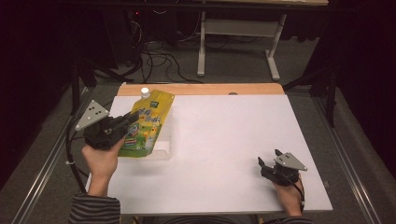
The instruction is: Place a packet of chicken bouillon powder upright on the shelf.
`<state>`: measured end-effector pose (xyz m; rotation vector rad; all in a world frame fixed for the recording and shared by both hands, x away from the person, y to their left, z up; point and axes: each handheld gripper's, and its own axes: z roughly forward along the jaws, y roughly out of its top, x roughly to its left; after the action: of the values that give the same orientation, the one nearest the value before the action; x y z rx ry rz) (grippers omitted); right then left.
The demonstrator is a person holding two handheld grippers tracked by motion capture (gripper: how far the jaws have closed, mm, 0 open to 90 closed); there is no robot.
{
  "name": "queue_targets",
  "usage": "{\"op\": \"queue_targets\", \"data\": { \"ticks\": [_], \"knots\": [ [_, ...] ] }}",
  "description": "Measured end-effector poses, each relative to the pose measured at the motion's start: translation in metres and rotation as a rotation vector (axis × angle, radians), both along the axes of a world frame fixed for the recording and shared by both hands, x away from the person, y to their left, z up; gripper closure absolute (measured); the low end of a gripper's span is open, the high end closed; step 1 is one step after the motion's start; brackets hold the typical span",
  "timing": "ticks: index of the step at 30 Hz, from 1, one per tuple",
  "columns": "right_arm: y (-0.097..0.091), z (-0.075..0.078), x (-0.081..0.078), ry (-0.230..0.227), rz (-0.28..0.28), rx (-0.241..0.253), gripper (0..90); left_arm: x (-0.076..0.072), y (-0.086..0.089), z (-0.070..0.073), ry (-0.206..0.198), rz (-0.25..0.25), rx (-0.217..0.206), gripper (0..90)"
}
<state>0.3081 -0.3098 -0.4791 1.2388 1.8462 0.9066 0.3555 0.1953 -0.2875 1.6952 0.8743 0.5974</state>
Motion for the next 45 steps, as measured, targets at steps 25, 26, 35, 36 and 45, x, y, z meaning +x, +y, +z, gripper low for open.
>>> {"op": "queue_targets", "data": {
  "ticks": [25, 26, 35, 36, 45],
  "knots": [
    [-0.001, 0.0, -0.001, -0.008, -0.003, 0.0, 29.4, 0.043, -0.013, -0.008, 0.008, 0.038, 0.096, 89.1],
    [-0.001, 0.0, -0.001, -0.007, -0.004, 0.002, 29.3, 0.045, -0.014, -0.011, 0.019, 0.039, 0.098, 89.2],
    [-0.001, 0.0, -0.001, -0.012, -0.003, 0.01, 29.2, 0.059, -0.028, -0.026, 0.043, 0.043, 0.149, 89.9],
    [-0.001, 0.0, -0.002, -0.015, -0.001, 0.01, 29.2, 0.06, -0.03, -0.029, 0.047, 0.041, 0.153, 89.9],
    [-0.002, 0.0, -0.002, -0.016, 0.0, 0.01, 29.2, 0.073, -0.046, -0.044, 0.057, 0.007, 0.176, 90.0]
  ]
}}
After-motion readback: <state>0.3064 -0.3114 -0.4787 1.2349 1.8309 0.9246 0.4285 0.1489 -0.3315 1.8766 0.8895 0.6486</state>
